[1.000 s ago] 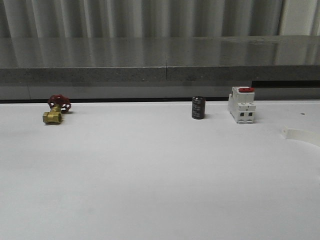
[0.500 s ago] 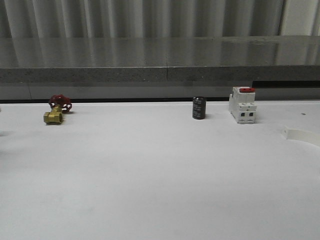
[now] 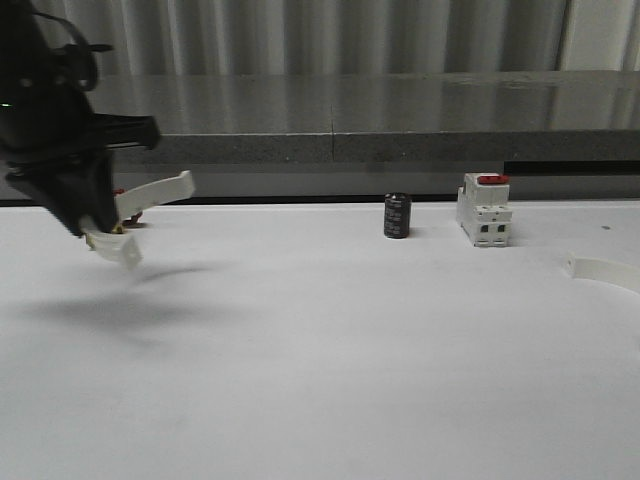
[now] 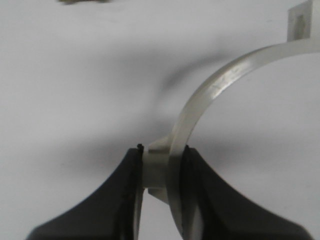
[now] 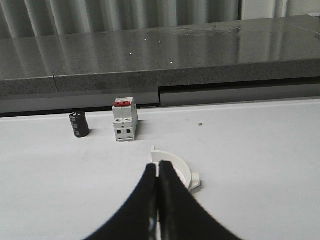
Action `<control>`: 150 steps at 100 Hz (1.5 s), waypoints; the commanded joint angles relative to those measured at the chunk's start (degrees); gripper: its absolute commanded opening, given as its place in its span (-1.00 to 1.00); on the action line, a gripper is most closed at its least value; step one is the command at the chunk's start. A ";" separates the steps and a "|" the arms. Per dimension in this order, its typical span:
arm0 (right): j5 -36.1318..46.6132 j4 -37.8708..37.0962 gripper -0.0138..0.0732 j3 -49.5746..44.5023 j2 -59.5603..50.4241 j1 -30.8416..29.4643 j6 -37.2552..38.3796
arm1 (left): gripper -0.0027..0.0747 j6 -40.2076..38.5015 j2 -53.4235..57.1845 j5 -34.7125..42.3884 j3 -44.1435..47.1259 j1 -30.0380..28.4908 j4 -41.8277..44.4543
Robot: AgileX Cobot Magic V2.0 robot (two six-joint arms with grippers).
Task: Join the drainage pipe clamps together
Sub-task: 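Grasp the clamp half with the left gripper and lower it onto the table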
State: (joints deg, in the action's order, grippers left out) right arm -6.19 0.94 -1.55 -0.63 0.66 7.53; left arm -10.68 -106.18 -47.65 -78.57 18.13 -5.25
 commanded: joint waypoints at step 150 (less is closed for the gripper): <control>4.13 -0.36 -0.84 0.86 -1.13 -0.37 -0.06 | 0.46 -11.93 -7.72 4.25 -4.43 11.88 1.61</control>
State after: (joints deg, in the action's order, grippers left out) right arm -6.19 0.94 -1.55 -0.63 0.66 7.53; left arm -23.14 -117.35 -43.99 -81.41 29.55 -3.57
